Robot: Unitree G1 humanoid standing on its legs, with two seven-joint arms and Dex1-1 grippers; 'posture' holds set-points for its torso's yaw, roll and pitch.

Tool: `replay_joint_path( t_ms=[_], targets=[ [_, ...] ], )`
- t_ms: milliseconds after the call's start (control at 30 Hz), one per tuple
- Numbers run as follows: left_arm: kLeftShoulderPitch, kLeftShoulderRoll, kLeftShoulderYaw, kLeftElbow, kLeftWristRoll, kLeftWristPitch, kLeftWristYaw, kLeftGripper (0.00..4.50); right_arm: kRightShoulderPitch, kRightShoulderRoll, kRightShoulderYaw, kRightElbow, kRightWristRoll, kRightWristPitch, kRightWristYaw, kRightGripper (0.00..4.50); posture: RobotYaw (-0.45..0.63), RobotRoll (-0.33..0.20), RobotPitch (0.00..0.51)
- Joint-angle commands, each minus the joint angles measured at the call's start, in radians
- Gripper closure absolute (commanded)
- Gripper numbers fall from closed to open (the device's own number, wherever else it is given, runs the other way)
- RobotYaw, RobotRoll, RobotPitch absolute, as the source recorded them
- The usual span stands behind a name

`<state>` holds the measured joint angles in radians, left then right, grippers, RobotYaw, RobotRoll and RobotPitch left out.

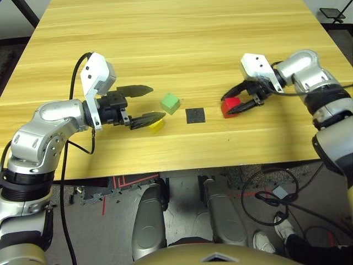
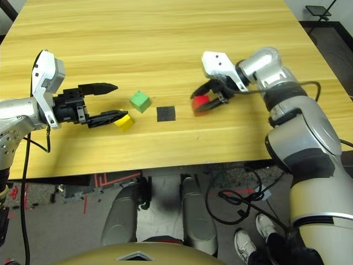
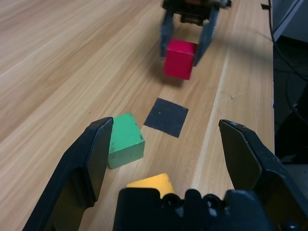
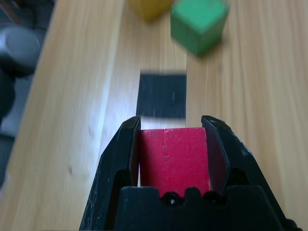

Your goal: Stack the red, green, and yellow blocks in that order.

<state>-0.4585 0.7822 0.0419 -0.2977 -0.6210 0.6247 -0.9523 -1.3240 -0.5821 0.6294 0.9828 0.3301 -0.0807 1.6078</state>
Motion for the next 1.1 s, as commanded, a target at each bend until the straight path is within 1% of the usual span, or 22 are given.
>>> replay_joint_path(
  t_ms=[33,167,300,600,833,1100],
  targets=[
    [-0.015,-0.004,-0.019,0.005,0.018,0.011,0.003,0.00,0.033,0.016,-0.030,-0.160,-0.055,0.135,0.007,2.46,0.33,-0.088,0.253],
    [-0.027,-0.020,-0.026,0.007,0.026,0.012,0.012,0.00,0.090,0.042,-0.066,-0.305,-0.098,0.213,0.003,2.46,0.35,-0.090,0.257],
    [-0.021,-0.032,-0.024,0.000,0.030,0.012,0.025,0.00,0.130,0.061,-0.088,-0.360,-0.149,0.226,-0.009,2.46,0.37,-0.092,0.262],
    [0.016,-0.046,-0.006,-0.045,0.019,0.026,0.063,0.00,0.147,0.118,-0.129,-0.306,-0.258,0.146,-0.058,2.46,0.40,-0.088,0.271],
    [0.026,-0.045,0.000,-0.055,0.012,0.030,0.073,0.00,0.153,0.150,-0.166,-0.281,-0.299,0.120,-0.075,2.46,0.40,-0.085,0.279],
    [0.008,-0.057,-0.011,-0.044,0.019,0.035,0.086,0.00,0.175,0.151,-0.178,-0.301,-0.321,0.122,-0.052,2.46,0.39,-0.089,0.281]
  ],
)
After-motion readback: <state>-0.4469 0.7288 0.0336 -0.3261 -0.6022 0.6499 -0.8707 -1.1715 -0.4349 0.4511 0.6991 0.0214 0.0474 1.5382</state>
